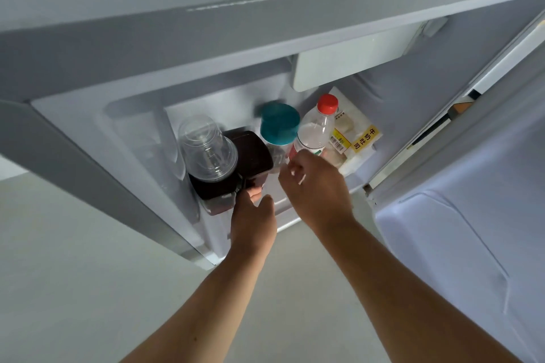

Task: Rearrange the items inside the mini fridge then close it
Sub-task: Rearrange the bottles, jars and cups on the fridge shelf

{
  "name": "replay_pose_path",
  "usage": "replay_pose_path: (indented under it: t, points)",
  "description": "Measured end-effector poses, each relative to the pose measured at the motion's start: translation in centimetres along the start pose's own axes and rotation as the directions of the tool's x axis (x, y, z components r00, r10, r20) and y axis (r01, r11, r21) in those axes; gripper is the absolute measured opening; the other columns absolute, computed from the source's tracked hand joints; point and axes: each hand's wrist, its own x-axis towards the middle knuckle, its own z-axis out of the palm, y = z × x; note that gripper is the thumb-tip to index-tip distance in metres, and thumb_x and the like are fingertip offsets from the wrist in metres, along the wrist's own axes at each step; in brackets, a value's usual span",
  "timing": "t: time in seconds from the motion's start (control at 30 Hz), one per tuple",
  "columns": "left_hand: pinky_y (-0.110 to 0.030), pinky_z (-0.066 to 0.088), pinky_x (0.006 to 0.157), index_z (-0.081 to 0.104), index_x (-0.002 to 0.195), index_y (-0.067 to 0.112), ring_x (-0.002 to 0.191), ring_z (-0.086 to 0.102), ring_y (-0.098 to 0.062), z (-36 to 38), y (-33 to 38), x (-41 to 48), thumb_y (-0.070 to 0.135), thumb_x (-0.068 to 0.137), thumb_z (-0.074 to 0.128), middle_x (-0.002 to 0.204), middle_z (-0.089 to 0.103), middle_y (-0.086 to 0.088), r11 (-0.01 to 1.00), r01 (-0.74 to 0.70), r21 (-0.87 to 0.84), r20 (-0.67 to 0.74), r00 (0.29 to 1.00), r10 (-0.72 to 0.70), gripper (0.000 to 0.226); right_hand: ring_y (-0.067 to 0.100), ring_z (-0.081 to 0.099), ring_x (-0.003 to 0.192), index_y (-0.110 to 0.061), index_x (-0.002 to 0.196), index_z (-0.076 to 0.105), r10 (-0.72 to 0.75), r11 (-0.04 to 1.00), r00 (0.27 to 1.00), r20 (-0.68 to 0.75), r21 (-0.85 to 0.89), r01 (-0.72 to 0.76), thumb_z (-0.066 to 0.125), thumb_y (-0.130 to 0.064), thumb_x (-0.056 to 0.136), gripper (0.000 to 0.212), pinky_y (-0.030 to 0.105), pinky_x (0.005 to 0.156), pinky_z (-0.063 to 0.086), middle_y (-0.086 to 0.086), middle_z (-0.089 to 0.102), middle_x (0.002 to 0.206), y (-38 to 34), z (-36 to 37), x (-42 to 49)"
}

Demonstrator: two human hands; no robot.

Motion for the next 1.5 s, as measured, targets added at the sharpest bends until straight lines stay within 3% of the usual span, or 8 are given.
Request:
replay_pose_path:
  t: [0.23, 0.57, 0.7, 0.83, 0.97, 1.1, 1.3, 1.5]
  points:
    - [-0.044, 0.045, 0.115, 0.060, 0.135, 0.023, 0.130, 0.062, -0.018, -0.2, -0.3, 0.6, 0.017, 0.100, 0.051, 0.139, 0.067, 0.002, 0.997, 0.049, -0.053, 0.019, 0.999, -0.048, 0.037, 0.023, 0.066, 0.114, -0.028, 0.132, 0.059, 0.327, 0.802, 0.772, 0.545, 0.272, -0.531, 0.044, -0.055, 0.103, 0.042, 0.047, 0.102, 0.052, 0.000, 0.066, 0.133, -0.2, 4.5, 0.9]
    - [-0.048, 0.049, 0.113, 0.061, 0.136, 0.013, 0.126, 0.065, -0.024, 0.4, -0.1, 1.4, 0.007, 0.100, 0.052, 0.135, 0.069, -0.009, 0.985, 0.030, -0.171, 0.058, 0.998, -0.021, 0.037, 0.019, 0.068, 0.095, -0.018, 0.108, 0.069, 0.322, 0.795, 0.787, 0.526, 0.301, -0.526, 0.045, -0.049, 0.100, 0.041, 0.030, 0.079, 0.054, -0.004, 0.071, 0.099, -0.6, 3.9, 0.2]
    - [-0.018, 0.055, 0.087, 0.066, 0.117, 0.024, 0.108, 0.070, -0.016, 0.7, 0.3, 0.8, 0.012, 0.102, 0.052, 0.122, 0.072, -0.002, 0.991, 0.063, -0.114, 0.086, 0.995, -0.053, 0.023, 0.001, 0.057, 0.073, -0.033, 0.090, 0.054, 0.272, 0.956, 0.962, -0.009, 0.116, -0.269, 0.050, -0.058, 0.090, 0.026, 0.020, 0.058, 0.036, -0.020, 0.057, 0.079, 0.1, 1.2, -0.6]
    - [-0.032, 0.051, 0.096, 0.067, 0.112, 0.028, 0.112, 0.069, -0.016, 1.0, 1.9, -0.4, 0.018, 0.098, 0.051, 0.118, 0.073, 0.005, 0.982, -0.175, 0.072, 0.086, 0.982, 0.168, 0.023, 0.006, 0.058, 0.086, -0.033, 0.116, 0.042, 0.311, 0.943, 0.893, -0.325, 0.226, -0.246, 0.067, -0.062, 0.076, 0.054, 0.026, 0.069, 0.052, -0.012, 0.055, 0.104, 1.2, -2.6, 1.7]
    - [-0.026, 0.049, 0.083, 0.067, 0.111, 0.023, 0.103, 0.069, -0.018, 1.1, 5.3, -1.3, 0.017, 0.095, 0.053, 0.113, 0.073, 0.004, 0.870, -0.454, 0.192, 0.019, 0.888, 0.459, 0.022, 0.014, 0.059, 0.112, -0.037, 0.140, 0.038, 0.282, 0.951, 0.955, -0.089, 0.156, -0.266, 0.080, -0.060, 0.076, 0.080, 0.027, 0.088, 0.050, -0.006, 0.057, 0.136, 1.2, -4.5, 4.9]
    - [-0.044, 0.051, 0.091, 0.068, 0.119, 0.011, 0.104, 0.065, -0.035, 1.0, 9.1, -0.2, 0.010, 0.092, 0.066, 0.118, 0.070, -0.013, 0.543, -0.637, 0.547, 0.064, 0.678, 0.732, 0.027, 0.024, 0.061, 0.118, -0.025, 0.142, 0.047, 0.204, 0.979, 0.972, 0.120, 0.005, -0.206, 0.079, -0.047, 0.085, 0.069, 0.030, 0.093, 0.046, -0.002, 0.063, 0.131, 1.2, -4.9, 6.7]
    - [-0.051, 0.034, 0.120, 0.040, 0.156, 0.024, 0.150, 0.033, -0.034, 1.8, 12.7, 2.8, 0.021, 0.100, 0.054, 0.162, 0.038, -0.009, 0.306, -0.526, 0.794, 0.288, 0.767, 0.573, 0.058, 0.026, 0.061, 0.121, -0.021, 0.142, 0.047, 0.203, 0.978, 0.966, 0.160, 0.018, -0.209, 0.079, -0.037, 0.088, 0.065, 0.032, 0.100, 0.046, 0.001, 0.064, 0.133, 0.6, -5.5, 8.0]
    - [-0.043, 0.041, 0.114, 0.053, 0.144, 0.025, 0.142, 0.041, -0.034, 2.1, 12.5, 4.5, 0.014, 0.097, 0.053, 0.155, 0.046, -0.008, 0.316, -0.525, 0.790, 0.267, 0.760, 0.593, 0.049, 0.024, 0.064, 0.110, -0.018, 0.132, 0.051, 0.136, 0.990, 0.968, 0.213, -0.055, -0.127, 0.082, -0.040, 0.082, 0.063, 0.025, 0.091, 0.045, 0.002, 0.067, 0.121, 0.3, -5.8, 8.1]
